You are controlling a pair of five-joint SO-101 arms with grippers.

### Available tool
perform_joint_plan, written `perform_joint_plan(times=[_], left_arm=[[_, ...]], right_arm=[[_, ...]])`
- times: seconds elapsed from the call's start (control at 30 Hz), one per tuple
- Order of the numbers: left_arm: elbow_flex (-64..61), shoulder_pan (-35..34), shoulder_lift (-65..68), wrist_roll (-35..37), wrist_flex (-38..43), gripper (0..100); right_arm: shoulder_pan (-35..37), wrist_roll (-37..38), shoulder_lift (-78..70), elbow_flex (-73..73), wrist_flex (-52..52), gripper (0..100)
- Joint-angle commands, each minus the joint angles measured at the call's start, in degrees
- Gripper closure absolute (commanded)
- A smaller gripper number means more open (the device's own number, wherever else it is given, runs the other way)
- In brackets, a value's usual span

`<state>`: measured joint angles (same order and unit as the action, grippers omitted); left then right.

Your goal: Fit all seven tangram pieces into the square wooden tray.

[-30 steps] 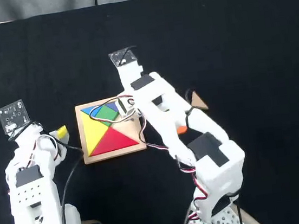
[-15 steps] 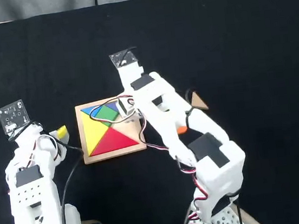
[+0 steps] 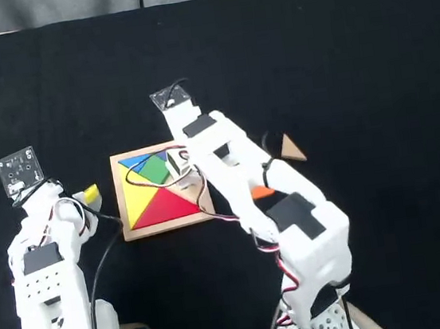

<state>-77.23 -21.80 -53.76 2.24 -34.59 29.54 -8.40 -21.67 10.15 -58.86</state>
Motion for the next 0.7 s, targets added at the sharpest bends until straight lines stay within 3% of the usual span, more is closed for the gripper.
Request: perform_joint_plan(times=[0.0,0.67], left_arm=[[0.5,-0.7,-0.9,0.1,1.1,71],[0.5,-0.6,-0.9,0.1,1.1,71]], right_arm=[[0.1,0.3,0.1,-4.1,0.2,86.4],[-2.2,0.5,-0.2,-5.4,0.3,86.4]])
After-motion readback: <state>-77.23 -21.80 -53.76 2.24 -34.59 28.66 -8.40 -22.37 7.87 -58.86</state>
